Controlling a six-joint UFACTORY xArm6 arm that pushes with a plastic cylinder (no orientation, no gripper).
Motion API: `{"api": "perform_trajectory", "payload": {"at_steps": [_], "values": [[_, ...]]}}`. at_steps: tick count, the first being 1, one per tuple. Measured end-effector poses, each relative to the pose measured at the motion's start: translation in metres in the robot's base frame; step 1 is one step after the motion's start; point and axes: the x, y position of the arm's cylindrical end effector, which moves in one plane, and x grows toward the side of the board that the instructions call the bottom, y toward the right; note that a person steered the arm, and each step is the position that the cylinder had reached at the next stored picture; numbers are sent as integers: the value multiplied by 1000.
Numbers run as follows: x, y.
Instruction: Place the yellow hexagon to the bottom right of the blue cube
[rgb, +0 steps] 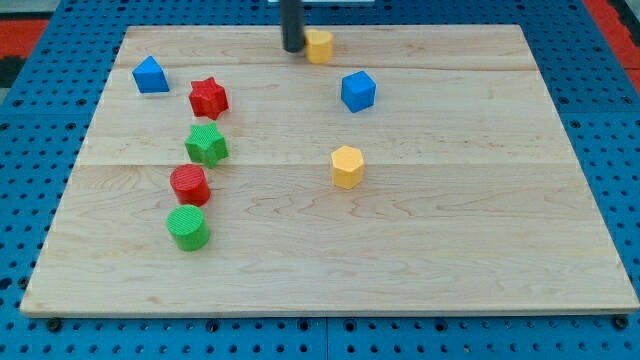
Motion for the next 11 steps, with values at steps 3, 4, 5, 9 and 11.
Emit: {"api": "perform_trajectory", "payload": {"at_steps": [3,4,5,9,11], "values": [[58,-8],[107,-5],[143,-15],[223,76],[240,38]]}}
